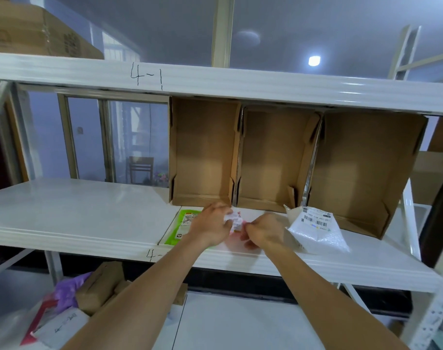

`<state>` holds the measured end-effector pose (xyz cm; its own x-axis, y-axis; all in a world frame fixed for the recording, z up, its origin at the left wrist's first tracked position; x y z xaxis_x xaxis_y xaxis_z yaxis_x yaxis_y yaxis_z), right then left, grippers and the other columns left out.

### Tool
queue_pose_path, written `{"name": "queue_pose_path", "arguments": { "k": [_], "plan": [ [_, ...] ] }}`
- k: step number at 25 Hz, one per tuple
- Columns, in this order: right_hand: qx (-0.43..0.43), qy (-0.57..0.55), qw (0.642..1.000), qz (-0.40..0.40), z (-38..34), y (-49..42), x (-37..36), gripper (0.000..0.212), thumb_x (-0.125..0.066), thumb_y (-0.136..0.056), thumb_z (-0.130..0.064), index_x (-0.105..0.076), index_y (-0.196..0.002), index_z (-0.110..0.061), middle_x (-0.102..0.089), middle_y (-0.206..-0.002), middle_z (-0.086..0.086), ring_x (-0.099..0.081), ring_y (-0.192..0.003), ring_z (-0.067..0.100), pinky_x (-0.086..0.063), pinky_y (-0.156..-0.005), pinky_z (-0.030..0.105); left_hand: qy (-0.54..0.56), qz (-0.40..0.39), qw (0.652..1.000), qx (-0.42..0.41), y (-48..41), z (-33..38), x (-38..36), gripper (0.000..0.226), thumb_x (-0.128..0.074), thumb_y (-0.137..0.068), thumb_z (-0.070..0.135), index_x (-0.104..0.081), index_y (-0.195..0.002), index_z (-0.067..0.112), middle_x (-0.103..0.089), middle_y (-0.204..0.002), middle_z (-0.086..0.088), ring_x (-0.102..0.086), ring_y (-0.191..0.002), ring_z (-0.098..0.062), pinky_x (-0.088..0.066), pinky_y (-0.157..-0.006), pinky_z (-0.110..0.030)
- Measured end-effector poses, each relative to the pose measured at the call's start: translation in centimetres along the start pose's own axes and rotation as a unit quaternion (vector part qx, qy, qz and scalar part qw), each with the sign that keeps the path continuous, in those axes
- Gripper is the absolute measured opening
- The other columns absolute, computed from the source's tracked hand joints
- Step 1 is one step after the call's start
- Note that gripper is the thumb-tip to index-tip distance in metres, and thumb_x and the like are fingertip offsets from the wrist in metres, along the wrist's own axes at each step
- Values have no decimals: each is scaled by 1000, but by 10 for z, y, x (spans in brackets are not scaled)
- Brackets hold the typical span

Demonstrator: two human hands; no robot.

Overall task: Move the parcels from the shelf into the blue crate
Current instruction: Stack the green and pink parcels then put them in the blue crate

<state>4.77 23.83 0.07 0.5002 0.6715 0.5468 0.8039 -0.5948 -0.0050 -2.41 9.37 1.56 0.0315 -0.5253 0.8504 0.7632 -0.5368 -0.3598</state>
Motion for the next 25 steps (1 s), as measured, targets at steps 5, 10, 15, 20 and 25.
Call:
{"name": "queue_pose_path", "arguments": {
  "k": [5,10,15,20,25],
  "plan": [
    [60,208,973,77,-17,12,2,38,-57,-86,-48,-72,-90,-13,-69,-84,3,-69,-85,26,-53,-67,32,-4,-18,999,30,-1,1,-12,52,-58,-96,24,-49,-148,27,-48,-152,2,-43,-139,-24,-45,-108,-44],
    [163,200,966,-3,-28,-4,-13,39,-41,-96,-22,-66,-126,-20,-57,-135,8,-55,-123,30,-43,-101,35,-44,-82,995,30,0,-1,-20,54,-56,-94,33,-50,-147,33,-47,-144,0,-43,-137,-26,-46,-104,-48],
    [90,207,974,-29,-13,-21,-22,39,-38,-100,-20,-70,-120,-11,-65,-131,11,-57,-122,29,-43,-102,35,-62,-104,992,18,9,-3,-27,58,-50,-96,32,-44,-153,34,-48,-147,-2,-41,-138,-27,-39,-111,-49],
    [-15,44,999,14,-8,-36,-18,23,-52,-96,-24,-68,-96,-6,-72,-107,15,-62,-94,33,-48,-80,35,-91,-106,990,5,12,-4,-27,59,-47,-99,37,-39,-157,31,-41,-155,-3,-37,-143,-30,-34,-116,-50],
    [20,75,997,16,-6,-44,-19,25,-53,-90,-25,-73,-89,-9,-71,-89,12,-68,-89,34,-52,-71,34,-125,-133,983,0,18,-5,-37,57,-41,-102,42,-34,-158,40,-35,-164,1,-32,-150,-28,-23,-120,-50]
  ]
}}
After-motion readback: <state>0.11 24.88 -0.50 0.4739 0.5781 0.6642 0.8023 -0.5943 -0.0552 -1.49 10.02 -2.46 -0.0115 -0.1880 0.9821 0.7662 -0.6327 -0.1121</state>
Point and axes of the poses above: each hand's wrist, its own y-axis away from the middle knuckle, its own x-axis out of the back of the hand, z = x × y, the point moved 5 cm from there along -y, towards the middle knuckle
